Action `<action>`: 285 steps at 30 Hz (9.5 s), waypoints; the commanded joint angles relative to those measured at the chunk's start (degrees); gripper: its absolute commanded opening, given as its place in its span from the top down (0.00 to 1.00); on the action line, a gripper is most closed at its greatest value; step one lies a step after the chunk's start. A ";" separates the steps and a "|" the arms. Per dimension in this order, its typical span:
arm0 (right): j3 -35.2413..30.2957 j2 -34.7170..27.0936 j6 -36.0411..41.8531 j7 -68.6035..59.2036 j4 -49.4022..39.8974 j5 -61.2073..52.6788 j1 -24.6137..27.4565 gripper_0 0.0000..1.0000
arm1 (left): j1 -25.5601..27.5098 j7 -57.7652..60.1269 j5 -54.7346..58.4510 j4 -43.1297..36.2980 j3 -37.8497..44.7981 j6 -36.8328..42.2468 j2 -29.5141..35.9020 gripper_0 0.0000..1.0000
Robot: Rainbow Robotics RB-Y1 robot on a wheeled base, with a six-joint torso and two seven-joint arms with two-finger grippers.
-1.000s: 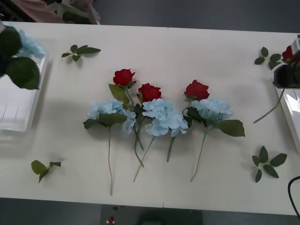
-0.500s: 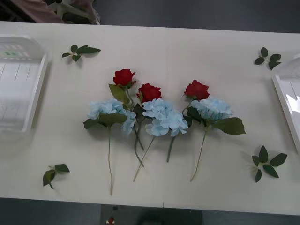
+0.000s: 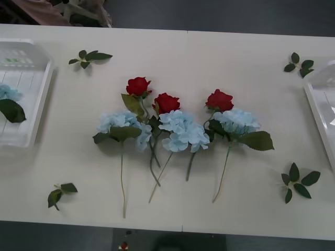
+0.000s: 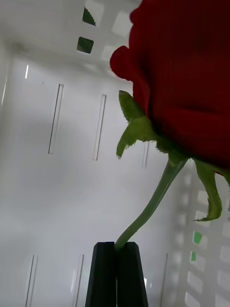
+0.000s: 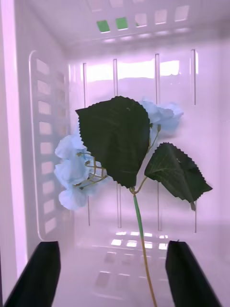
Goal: Put the red flowers into the right box and the blue flowers into the left box
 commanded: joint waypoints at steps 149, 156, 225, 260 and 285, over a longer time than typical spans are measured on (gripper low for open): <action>1.00 28.42 38.83 -38.80 -50.99 -41.58 -2.18 1.00 | 3.69 17.30 -9.17 -19.73 6.73 18.77 -2.86 1.00; 0.56 27.46 39.01 -38.10 -43.25 -46.76 -9.73 1.00 | 3.86 12.47 -7.85 -9.27 8.13 14.47 -2.78 0.99; 4.69 34.66 35.05 -35.90 -37.80 -50.72 -16.77 1.00 | 11.60 12.73 25.64 -58.22 -3.56 0.84 -35.74 0.00; 4.69 34.66 35.05 -35.90 -37.80 -50.72 -16.77 1.00 | 2.54 14.75 12.98 -55.58 -21.57 -8.65 -40.39 1.00; 4.69 34.66 35.05 -35.90 -37.80 -50.72 -16.77 0.00 | 3.60 15.72 13.42 -55.67 -18.32 -8.91 -36.09 1.00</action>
